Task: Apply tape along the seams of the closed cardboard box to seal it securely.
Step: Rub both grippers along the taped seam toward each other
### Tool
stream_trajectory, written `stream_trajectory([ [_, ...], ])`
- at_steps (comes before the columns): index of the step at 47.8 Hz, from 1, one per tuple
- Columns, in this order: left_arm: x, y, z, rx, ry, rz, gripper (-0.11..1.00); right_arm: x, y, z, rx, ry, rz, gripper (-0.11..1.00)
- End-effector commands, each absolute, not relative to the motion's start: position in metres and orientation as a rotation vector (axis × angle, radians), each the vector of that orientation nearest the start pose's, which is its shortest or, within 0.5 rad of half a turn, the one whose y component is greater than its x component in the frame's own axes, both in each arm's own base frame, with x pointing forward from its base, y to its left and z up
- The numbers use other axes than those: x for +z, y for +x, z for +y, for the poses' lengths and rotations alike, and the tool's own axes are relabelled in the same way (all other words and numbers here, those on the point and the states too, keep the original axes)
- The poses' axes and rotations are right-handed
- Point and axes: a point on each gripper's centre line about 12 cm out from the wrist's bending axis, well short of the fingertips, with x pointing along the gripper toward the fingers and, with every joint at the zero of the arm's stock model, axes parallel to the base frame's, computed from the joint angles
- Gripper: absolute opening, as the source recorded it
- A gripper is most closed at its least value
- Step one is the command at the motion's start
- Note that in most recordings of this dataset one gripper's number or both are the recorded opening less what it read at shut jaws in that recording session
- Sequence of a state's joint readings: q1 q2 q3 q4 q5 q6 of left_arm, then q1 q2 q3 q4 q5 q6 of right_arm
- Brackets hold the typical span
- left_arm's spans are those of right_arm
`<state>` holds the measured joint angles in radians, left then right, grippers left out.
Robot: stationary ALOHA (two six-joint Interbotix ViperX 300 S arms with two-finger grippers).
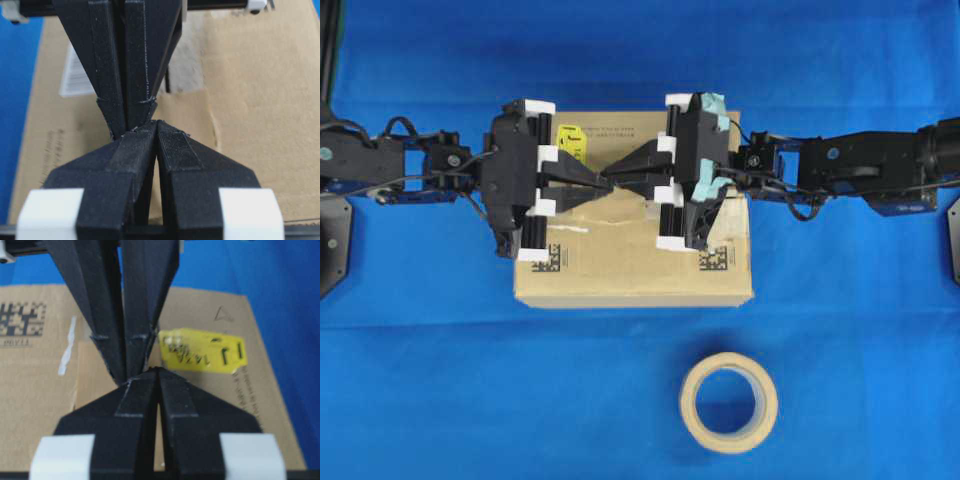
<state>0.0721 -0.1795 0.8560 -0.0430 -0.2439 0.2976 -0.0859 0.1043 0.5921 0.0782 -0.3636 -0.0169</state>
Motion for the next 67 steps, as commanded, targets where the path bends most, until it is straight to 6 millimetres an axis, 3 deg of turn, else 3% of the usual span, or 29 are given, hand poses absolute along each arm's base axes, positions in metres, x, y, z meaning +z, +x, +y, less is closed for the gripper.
stream_trajectory([
  [1, 0.194, 0.346, 0.027, 0.035, 0.216, 0.43, 0.0, 0.2, 0.435, -0.039, -0.12, 0.069, 0.294, 0.0],
  [21, 0.166, 0.325, 0.035, 0.083, 0.111, 0.475, 0.0, 0.173, 0.433, -0.035, -0.119, 0.09, 0.365, 0.0],
  [42, 0.152, 0.313, 0.031, 0.078, 0.084, 0.519, 0.0, 0.152, 0.398, -0.027, -0.13, 0.134, 0.481, 0.0],
  [50, 0.145, 0.299, 0.03, 0.085, 0.049, 0.544, 0.0, 0.147, 0.382, -0.025, -0.143, 0.162, 0.502, 0.0],
  [59, 0.153, 0.293, 0.026, 0.08, 0.046, 0.511, 0.0, 0.16, 0.371, -0.025, -0.148, 0.168, 0.452, 0.0],
  [67, 0.192, 0.312, 0.016, 0.037, 0.102, 0.385, 0.0, 0.198, 0.372, -0.025, -0.131, 0.132, 0.337, 0.0],
])
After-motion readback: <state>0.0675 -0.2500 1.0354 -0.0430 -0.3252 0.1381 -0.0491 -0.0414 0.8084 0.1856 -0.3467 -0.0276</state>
